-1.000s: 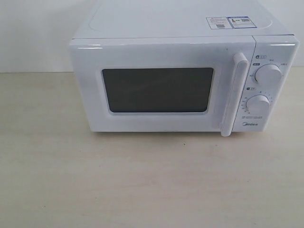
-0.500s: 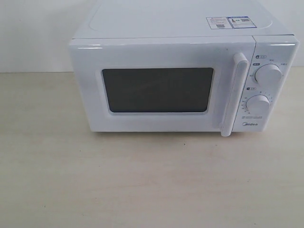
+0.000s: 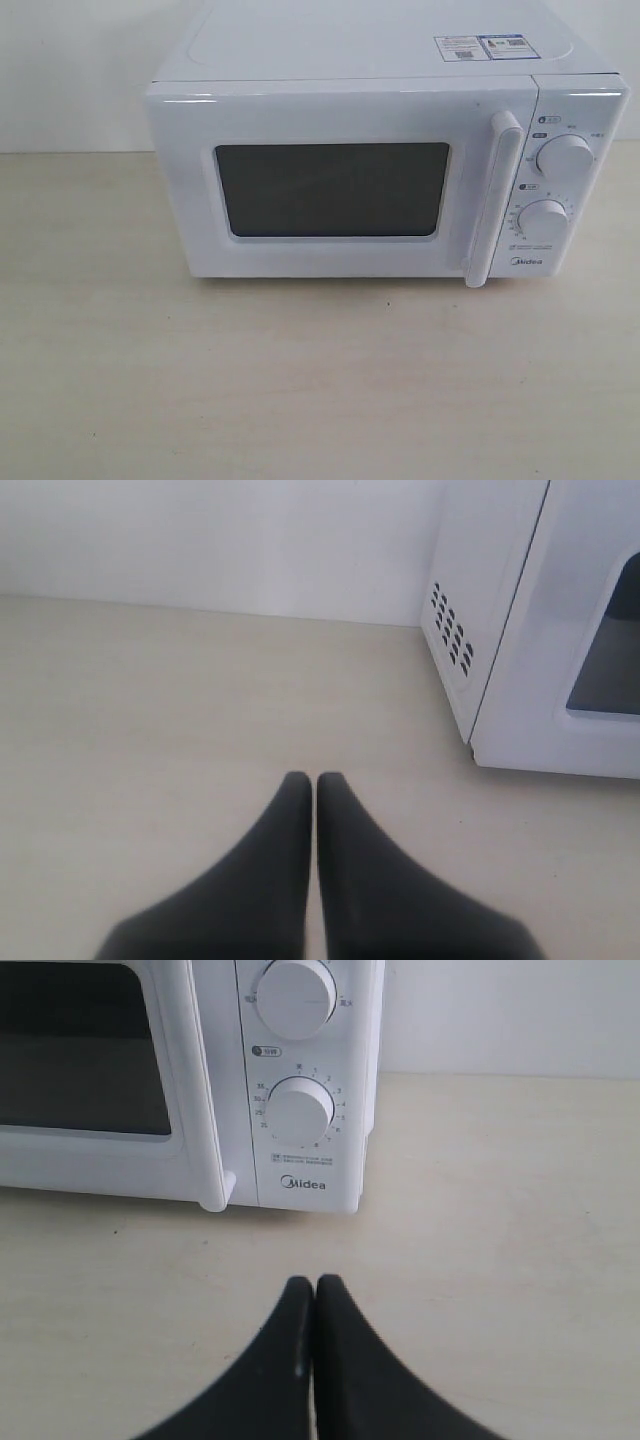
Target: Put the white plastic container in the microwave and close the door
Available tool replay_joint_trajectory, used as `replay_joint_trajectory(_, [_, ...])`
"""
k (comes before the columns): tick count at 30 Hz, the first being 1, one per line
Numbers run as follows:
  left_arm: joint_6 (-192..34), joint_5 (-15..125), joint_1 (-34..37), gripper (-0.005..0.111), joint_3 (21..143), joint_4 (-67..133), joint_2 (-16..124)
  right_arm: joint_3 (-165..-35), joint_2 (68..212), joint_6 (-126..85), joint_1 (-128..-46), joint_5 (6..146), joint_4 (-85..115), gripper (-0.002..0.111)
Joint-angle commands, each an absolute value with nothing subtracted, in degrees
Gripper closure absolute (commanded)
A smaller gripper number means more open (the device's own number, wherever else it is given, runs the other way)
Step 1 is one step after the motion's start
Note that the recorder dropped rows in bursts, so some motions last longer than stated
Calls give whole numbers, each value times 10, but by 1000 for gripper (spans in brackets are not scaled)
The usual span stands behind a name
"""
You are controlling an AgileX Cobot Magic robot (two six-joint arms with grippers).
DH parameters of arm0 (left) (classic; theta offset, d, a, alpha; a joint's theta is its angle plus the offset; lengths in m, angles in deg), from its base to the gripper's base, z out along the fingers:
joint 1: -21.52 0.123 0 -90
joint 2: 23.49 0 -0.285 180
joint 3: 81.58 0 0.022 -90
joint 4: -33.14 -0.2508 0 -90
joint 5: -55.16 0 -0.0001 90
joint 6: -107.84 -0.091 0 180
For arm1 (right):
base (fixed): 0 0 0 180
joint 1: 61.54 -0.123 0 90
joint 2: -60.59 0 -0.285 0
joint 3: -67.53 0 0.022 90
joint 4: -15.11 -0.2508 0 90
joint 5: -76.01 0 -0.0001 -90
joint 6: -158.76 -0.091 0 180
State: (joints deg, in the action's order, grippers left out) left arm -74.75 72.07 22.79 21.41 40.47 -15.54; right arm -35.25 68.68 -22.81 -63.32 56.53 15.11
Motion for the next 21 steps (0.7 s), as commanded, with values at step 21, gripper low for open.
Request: replay_joint_trajectory(21, [-750,719,224,102,212,404,-157,-353,684,-226,-634,570,143,109])
